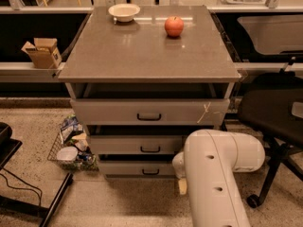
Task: Open bottom drawer
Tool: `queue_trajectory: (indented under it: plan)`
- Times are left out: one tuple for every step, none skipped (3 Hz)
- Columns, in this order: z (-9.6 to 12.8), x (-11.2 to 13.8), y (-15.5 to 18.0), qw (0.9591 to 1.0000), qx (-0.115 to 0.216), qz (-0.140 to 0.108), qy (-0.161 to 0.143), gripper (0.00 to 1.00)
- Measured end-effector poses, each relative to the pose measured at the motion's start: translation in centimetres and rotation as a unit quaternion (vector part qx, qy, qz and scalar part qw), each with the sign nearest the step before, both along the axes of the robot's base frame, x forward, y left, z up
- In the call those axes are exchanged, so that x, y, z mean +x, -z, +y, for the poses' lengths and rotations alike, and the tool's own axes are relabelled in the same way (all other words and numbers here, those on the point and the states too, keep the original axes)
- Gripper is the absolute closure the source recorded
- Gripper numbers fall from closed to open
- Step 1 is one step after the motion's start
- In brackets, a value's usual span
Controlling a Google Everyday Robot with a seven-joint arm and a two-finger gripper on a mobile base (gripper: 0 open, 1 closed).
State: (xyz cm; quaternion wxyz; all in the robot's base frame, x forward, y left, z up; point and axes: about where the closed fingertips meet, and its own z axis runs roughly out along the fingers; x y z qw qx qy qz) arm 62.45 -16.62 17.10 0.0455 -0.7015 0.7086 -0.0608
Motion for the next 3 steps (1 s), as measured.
queue_trajectory:
  plan:
    - [0.7,0.3,0.7,0.9999,0.0,0.012,-0.005,0.18]
    - [0.8,-0.1,0.8,0.9996,0.003,0.027,-0.003,0.41]
    - [0.3,-0.9,-0.2,0.9993,0.01,0.035,0.004,0.72]
